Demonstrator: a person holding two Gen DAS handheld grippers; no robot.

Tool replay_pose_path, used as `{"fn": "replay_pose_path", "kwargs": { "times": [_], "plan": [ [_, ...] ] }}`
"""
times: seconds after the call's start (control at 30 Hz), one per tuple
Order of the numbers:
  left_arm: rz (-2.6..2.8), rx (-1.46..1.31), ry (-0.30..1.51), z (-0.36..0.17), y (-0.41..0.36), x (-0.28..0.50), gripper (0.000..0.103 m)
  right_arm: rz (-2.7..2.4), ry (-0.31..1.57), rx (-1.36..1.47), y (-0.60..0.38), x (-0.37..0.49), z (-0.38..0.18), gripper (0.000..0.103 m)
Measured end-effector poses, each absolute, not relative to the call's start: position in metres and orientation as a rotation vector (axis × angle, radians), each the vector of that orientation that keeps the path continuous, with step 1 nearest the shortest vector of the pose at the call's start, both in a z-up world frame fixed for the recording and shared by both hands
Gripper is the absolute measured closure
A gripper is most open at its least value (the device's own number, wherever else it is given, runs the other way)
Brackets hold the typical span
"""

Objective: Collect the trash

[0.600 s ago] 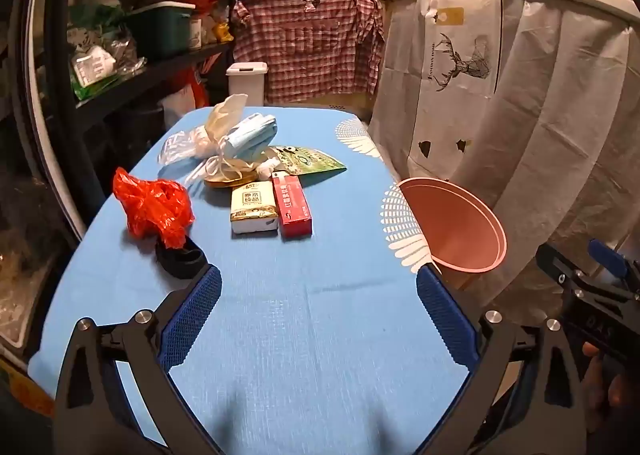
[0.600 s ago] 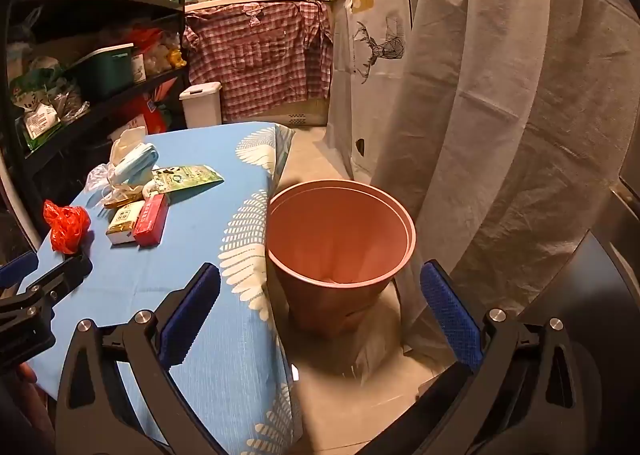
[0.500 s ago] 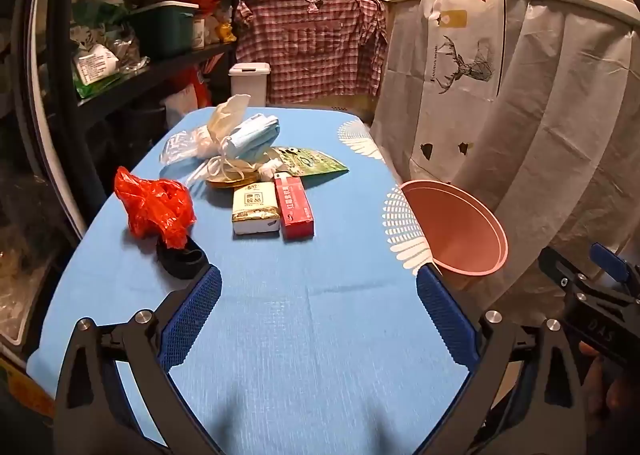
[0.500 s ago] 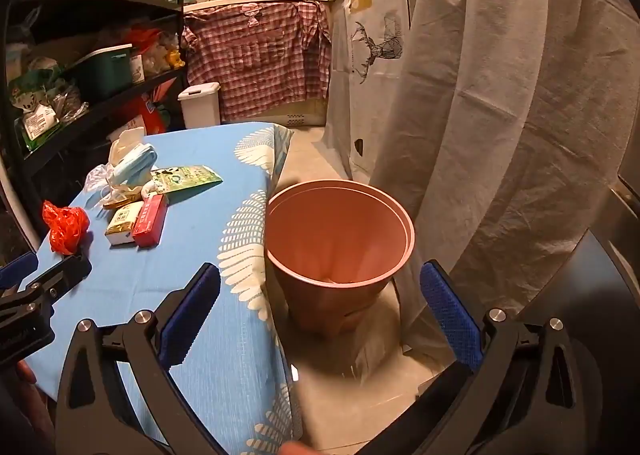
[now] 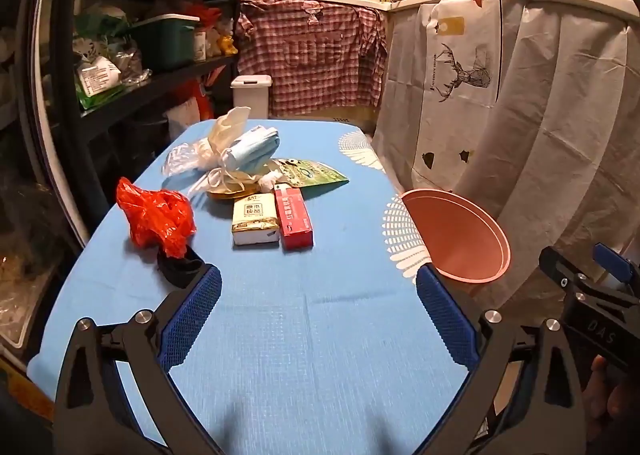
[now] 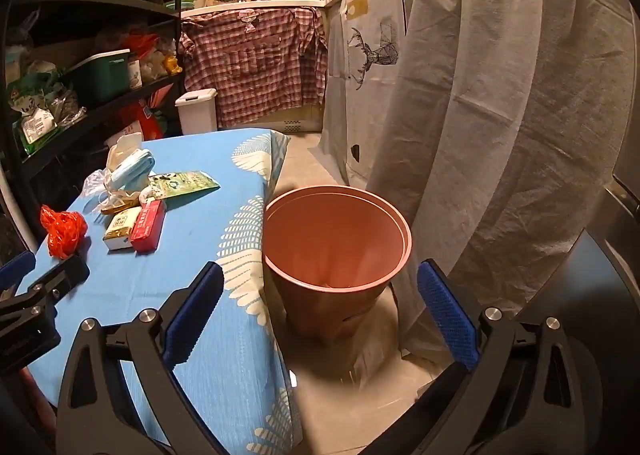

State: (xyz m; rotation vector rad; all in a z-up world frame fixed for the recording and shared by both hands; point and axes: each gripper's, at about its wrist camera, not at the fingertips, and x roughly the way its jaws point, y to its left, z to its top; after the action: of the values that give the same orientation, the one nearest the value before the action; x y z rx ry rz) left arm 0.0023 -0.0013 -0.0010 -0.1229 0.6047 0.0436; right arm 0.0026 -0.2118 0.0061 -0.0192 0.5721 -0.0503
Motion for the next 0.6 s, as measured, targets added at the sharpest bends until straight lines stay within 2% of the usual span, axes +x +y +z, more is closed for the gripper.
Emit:
{"fn": "replay_pose_path", "kwargs": {
  "times": [0.6],
  "plan": [
    [-0.014,-0.128,0.632,-0.0061,-0.0065,0.0034,0.011,-0.064,0.557,-0.013,-0.2139,0.0018,0.0082,0.008]
  ]
}}
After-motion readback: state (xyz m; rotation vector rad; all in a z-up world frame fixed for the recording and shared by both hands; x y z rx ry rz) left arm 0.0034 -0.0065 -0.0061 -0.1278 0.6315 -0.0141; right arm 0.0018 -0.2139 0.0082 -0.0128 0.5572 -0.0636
